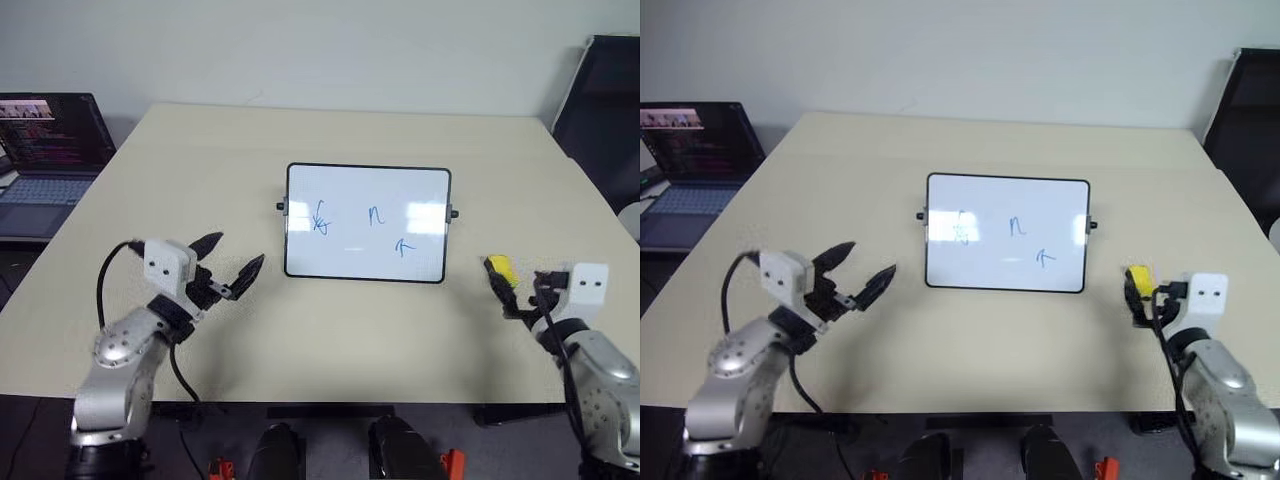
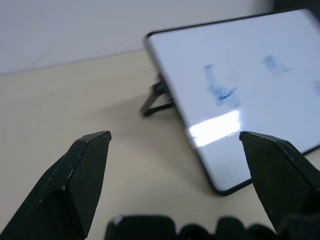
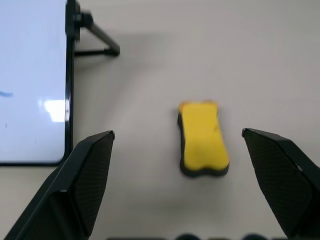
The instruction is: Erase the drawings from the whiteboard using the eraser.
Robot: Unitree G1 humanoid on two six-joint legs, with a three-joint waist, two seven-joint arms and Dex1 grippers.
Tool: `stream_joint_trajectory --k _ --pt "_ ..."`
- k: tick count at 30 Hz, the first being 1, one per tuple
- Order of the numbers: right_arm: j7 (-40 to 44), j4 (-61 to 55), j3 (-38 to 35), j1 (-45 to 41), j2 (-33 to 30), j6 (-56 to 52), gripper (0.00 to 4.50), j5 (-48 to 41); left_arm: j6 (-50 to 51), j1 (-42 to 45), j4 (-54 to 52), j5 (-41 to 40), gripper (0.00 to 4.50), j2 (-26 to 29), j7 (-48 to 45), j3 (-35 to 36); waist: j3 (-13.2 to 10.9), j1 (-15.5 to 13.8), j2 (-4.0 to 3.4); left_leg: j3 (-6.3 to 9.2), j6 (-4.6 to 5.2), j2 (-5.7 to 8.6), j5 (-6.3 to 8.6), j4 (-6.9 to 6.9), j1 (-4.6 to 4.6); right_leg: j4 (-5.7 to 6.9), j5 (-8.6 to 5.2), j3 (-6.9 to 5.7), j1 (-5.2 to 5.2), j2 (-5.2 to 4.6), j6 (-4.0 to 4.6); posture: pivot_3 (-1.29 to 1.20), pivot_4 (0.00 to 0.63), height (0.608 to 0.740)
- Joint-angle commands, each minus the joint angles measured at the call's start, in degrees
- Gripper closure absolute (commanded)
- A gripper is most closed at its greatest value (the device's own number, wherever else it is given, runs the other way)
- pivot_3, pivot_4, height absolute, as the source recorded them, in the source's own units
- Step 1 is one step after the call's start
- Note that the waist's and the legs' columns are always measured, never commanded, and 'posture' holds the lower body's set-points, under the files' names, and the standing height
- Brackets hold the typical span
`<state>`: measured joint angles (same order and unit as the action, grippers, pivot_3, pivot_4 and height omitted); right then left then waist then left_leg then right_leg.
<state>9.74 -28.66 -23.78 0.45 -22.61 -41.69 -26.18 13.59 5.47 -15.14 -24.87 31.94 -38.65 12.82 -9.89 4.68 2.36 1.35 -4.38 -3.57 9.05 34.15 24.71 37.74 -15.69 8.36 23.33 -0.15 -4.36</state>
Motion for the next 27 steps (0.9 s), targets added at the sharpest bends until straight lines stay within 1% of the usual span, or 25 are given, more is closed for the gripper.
stream_joint_trajectory --k 1,3,6,10,13,17,27 --pt "-1.6 -4.6 -1.3 -2.4 -2.2 -5.8 0.03 -2.2 3.2 5.7 -0.6 -3.7 0.00 3.7 -8.0 -3.1 0.0 0.0 0.00 0.00 0.00 -0.01 0.00 -0.01 -0.01 -0.01 0.00 -0.01 0.00 0.01 0.00 0.00 0.150 0.740" --pt "-2.8 -4.5 -1.4 -4.6 -3.2 -10.2 0.03 -3.0 5.8 11.5 0.5 -4.9 0.00 5.8 -13.3 -6.6 0.0 -0.1 0.02 0.04 0.00 -0.03 0.00 -0.07 0.00 -0.01 -0.01 -0.06 0.00 0.03 0.00 0.00 0.150 0.740" --pt "-5.6 -3.8 -1.5 -8.2 -2.0 -13.8 0.03 -3.2 6.6 18.1 3.9 -4.5 0.00 7.5 -20.6 -11.0 0.0 0.0 0.01 0.03 0.01 -0.01 0.00 -0.07 0.05 -0.02 -0.01 -0.05 0.03 0.03 0.00 0.00 0.150 0.740" --pt "-6.2 0.3 -0.1 -12.1 -2.2 -16.4 0.03 -2.1 7.5 26.8 7.6 -4.5 0.00 6.7 -28.1 -16.4 0.0 0.2 -0.03 0.05 0.01 -0.04 -0.01 -0.10 0.07 0.00 -0.01 -0.05 0.06 0.10 0.00 0.00 0.150 0.740" --pt "-5.8 4.4 1.4 -13.6 -3.0 -16.1 0.03 -0.4 6.6 30.7 9.3 -3.4 0.00 6.6 -31.6 -18.7 0.0 0.2 -0.04 0.05 0.02 -0.04 -0.01 -0.10 0.07 0.03 -0.01 -0.05 0.06 0.11 -0.03 0.00 0.150 0.740" --pt "-4.4 10.3 4.1 -15.3 -3.9 -13.3 0.03 2.0 5.6 32.4 9.6 -2.3 0.00 6.0 -33.0 -19.9 0.0 0.2 -0.06 0.05 0.02 -0.04 -0.01 -0.11 0.07 0.05 -0.03 -0.03 0.06 0.12 -0.08 0.00 0.150 0.740" --pt "-1.5 20.2 7.6 -17.3 -3.9 -6.6 0.03 6.7 5.5 32.3 9.8 -1.8 0.00 6.2 -34.2 -19.2 -0.1 0.1 -0.08 0.06 0.03 -0.03 -0.01 -0.08 0.07 0.13 -0.02 -0.01 0.06 0.13 -0.10 0.00 0.150 0.740"
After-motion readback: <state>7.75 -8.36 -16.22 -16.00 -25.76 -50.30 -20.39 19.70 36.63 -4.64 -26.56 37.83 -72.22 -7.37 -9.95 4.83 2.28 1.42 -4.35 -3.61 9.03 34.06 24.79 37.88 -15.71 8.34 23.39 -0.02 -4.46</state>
